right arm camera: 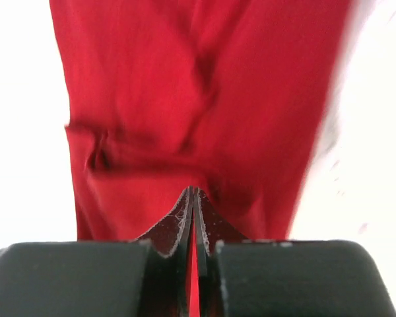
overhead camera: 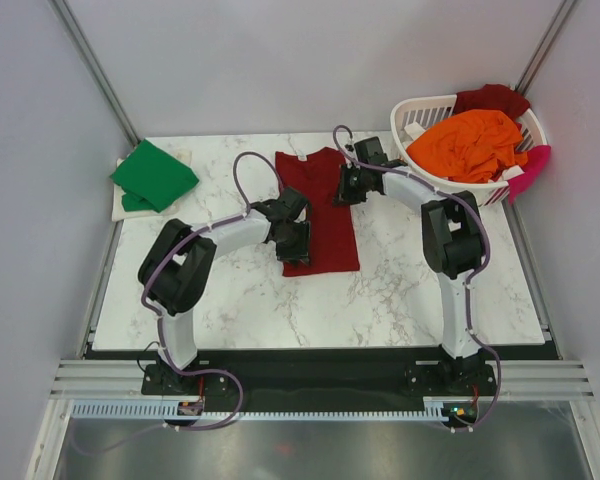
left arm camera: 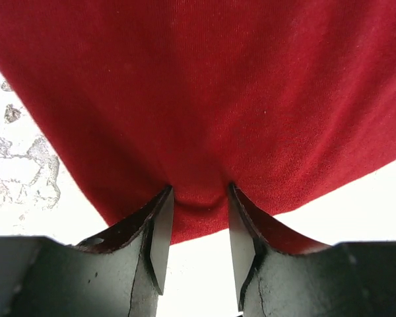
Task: Fold and stack the t-shirts
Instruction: Fold the tshirt
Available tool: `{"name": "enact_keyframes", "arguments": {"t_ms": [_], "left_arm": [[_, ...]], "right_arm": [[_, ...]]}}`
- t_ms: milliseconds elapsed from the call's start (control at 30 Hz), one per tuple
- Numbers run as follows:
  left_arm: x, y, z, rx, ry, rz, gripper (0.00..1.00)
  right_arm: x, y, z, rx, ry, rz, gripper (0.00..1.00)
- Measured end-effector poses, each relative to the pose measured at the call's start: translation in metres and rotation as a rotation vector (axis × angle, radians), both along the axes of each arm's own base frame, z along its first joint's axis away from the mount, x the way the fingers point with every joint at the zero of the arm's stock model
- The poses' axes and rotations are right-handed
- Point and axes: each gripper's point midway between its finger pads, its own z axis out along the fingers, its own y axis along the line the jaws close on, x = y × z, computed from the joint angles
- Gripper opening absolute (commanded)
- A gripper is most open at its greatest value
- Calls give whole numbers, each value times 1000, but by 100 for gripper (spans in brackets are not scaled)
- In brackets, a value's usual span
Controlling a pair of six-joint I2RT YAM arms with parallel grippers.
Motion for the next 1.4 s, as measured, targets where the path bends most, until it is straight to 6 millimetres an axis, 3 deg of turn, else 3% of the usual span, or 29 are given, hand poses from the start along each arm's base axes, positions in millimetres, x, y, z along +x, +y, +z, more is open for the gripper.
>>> {"name": "enact_keyframes", "arguments": {"t_ms": [133,200,267,333,433,500,600,633,667,733,867,967,1133,1400], "left_arm": [[-1,0,2,-11,-15,2,45],[-3,2,2,-13,-20,3,45],[-5,4,5,-13,-23,4,46],[-7,6,10,-12,-32,6,47],[-6,7,28,-19,-69,8,52],[-4,6,44,-27,-103,10,54],[1,6,64,-43,-154,18,53],[1,7,69,-44,-168,21,50],[1,8,73,-45,-177,24,49],[2,9,76,-42,-189,29,46],[-7,17,60,-8,-161,36,43],[-20,21,46,18,-127,28,42],[-33,32,27,69,-102,31,41],[-31,44,-7,143,-96,53,38]], "right_arm": [[45,-17,9,-34,-54,-72,20],[59,-30,19,-59,-80,-107,36],[66,-40,30,-75,-109,-124,45],[63,-49,45,-88,-127,-136,48],[32,-57,69,-93,-140,-128,50],[2,-61,90,-79,-157,-114,44],[-43,-54,118,23,-199,-56,20],[-58,-49,122,68,-202,-28,4],[-70,-44,124,113,-208,1,0],[-92,-34,110,174,-171,40,0],[-141,-27,37,185,30,86,0],[-163,-32,1,159,135,82,0],[-161,-38,-15,130,150,59,0],[-164,-58,-37,80,143,-3,0]]}}
